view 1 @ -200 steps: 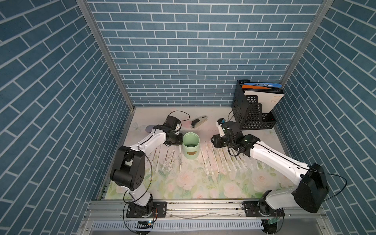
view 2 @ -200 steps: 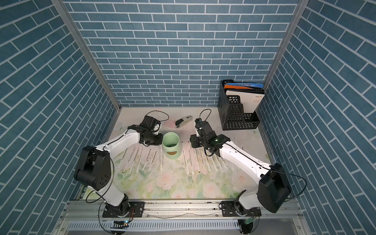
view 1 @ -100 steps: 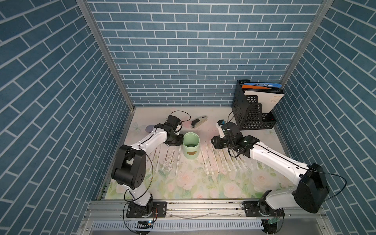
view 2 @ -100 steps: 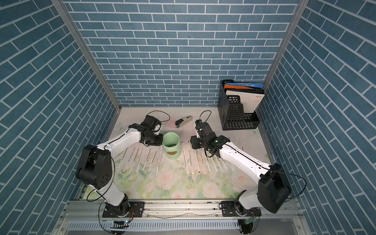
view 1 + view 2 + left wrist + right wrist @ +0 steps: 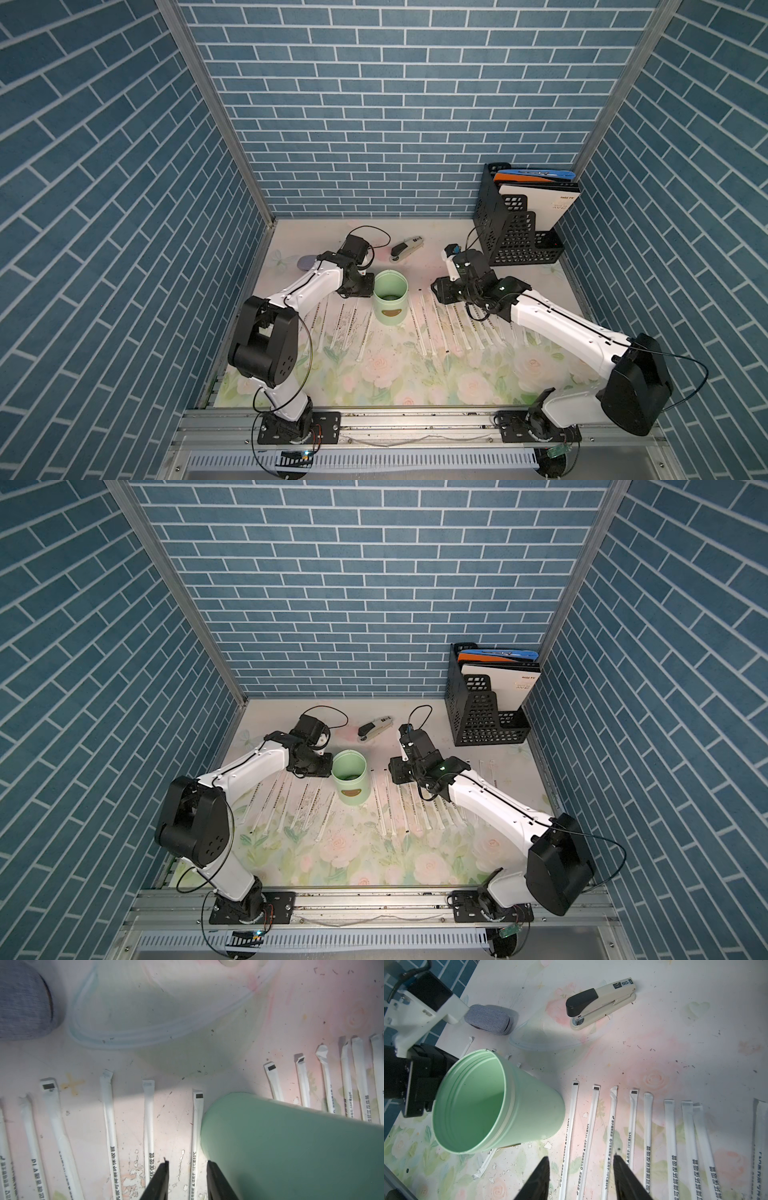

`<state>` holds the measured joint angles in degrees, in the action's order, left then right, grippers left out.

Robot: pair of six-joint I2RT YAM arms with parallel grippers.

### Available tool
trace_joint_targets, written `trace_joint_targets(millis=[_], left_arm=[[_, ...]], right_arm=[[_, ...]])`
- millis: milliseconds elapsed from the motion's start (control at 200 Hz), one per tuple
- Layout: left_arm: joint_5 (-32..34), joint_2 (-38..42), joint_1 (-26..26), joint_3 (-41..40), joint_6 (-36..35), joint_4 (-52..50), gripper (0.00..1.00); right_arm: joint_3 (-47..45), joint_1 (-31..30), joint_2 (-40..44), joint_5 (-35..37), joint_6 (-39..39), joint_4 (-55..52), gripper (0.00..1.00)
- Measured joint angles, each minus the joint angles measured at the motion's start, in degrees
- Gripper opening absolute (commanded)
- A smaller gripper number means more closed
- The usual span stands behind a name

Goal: Take the straws out of the storage container
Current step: Place the straw at the center of the board, then reset both arms

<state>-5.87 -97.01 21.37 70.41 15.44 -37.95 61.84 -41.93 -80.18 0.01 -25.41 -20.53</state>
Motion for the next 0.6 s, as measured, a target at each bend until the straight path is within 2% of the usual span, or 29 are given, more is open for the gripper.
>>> trace_joint_targets(millis=[90,190,215,235,245,455,600], left_arm=[[5.0,-0.1,-0.1,-2.8,0.7,0.0,0.53],[8.6,0.8,-0.1,-6.8,2.0,-0.5,0.72],[9.4,1.7,-0.1,-7.5,1.8,-0.5,0.79],[9.9,2.5,-0.1,-8.0,2.3,-0.2,0.97],[10.3,3.2,-0.1,-8.4,1.9,0.0,1.00],[16.5,18.6,-0.9,-11.4,4.1,6.6,1.00],[23.0,29.3,-1.8,-15.2,5.0,13.0,1.00]], right_arm=[[-0.3,0.0,0.7,0.2,0.0,0.0,0.49],[-1.8,0.0,2.4,0.6,0.0,0.2,0.50],[-2.2,0.0,2.8,0.8,0.0,0.2,0.50],[-2.6,0.0,3.2,0.9,0.2,0.3,0.50],[-2.8,0.0,3.4,0.9,0.2,0.4,0.50],[-6.4,0.0,6.7,2.9,1.7,2.6,0.57],[-9.3,0.0,9.2,4.3,2.6,5.6,0.77]])
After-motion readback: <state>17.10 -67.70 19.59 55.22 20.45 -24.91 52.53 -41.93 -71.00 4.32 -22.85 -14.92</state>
